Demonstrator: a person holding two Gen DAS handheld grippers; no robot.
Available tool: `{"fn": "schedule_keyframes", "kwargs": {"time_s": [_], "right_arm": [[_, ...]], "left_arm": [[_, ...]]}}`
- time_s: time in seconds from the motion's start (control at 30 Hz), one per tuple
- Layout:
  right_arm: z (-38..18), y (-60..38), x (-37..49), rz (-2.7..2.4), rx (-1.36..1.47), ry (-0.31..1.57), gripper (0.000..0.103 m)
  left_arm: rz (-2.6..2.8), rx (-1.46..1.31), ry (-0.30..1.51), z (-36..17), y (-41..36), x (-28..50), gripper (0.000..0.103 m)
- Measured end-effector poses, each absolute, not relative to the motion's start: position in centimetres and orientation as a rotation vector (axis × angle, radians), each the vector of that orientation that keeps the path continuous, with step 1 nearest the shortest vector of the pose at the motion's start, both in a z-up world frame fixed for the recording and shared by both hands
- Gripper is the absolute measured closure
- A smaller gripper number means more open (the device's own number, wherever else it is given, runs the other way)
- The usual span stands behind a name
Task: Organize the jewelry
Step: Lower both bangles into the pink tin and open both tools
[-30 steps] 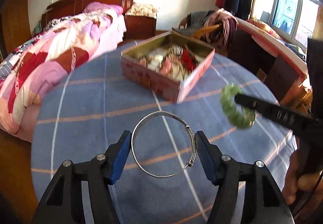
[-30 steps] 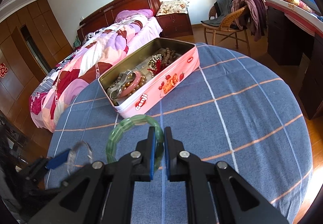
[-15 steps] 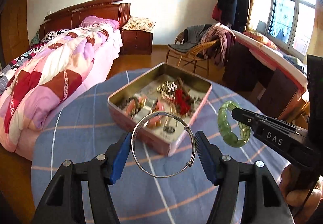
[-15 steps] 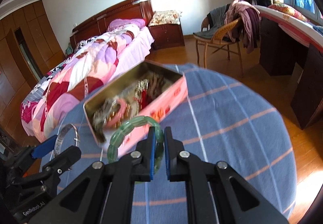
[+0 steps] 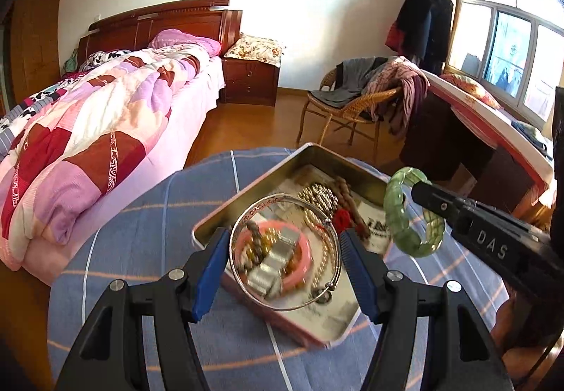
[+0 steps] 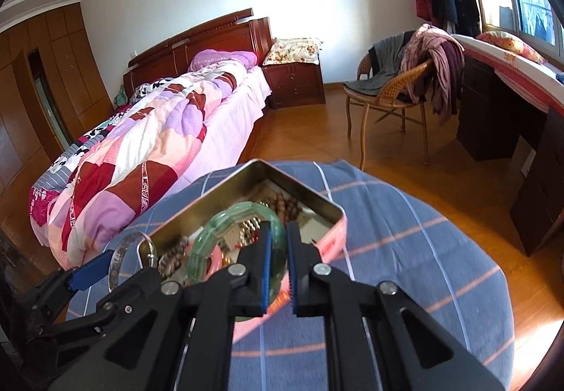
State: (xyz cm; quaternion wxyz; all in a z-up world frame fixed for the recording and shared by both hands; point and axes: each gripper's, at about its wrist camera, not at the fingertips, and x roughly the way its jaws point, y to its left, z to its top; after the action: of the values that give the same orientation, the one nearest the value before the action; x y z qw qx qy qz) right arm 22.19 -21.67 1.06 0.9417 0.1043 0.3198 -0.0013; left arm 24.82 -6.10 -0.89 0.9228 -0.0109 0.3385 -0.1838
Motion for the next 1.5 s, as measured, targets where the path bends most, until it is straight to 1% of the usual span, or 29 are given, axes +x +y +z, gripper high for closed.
{"fn": "schedule_keyframes", "kwargs": {"time_s": [0.47,0.67,0.93,1.13,1.23,1.4,1.5], "right_arm": [[0.4,-21.5,26.1,-0.017,0.18,0.64,0.092],[-0.1,-21.9,28.5,-0.052,0.153,0.643,0.092],[-1.8,-21.8,31.2,-0.052,0.118,0.69,0.092],[-2.1,-21.4,31.9,-0.04,0.056,0.702,0.091],[-2.1,-21.3,31.7,-0.021,0.06,0.697,0.091],[-3.5,-20.4,31.9,0.002,0.014,0.723,0.091],[-4.3,-21.3,32.3,0.009,0.06,0.754,0.091]], "left_arm": [[-0.388,-0.043,0.705,-1.7,-8.0,28.3,0.039],[-0.373,-0.028,0.771,-3.3,-9.4,30.3,0.039],[-0.375,0.032,0.808,-4.6,-11.0,31.0,0.039],[-0.368,0.062,0.845,-5.3,-11.6,31.7,0.039],[-0.375,0.033,0.864,-5.4,-11.2,31.9,0.039],[-0.364,0.082,0.877,-5.7,-11.3,31.8,0.039],[-0.358,0.1,0.877,-5.6,-11.3,31.9,0.039]]}}
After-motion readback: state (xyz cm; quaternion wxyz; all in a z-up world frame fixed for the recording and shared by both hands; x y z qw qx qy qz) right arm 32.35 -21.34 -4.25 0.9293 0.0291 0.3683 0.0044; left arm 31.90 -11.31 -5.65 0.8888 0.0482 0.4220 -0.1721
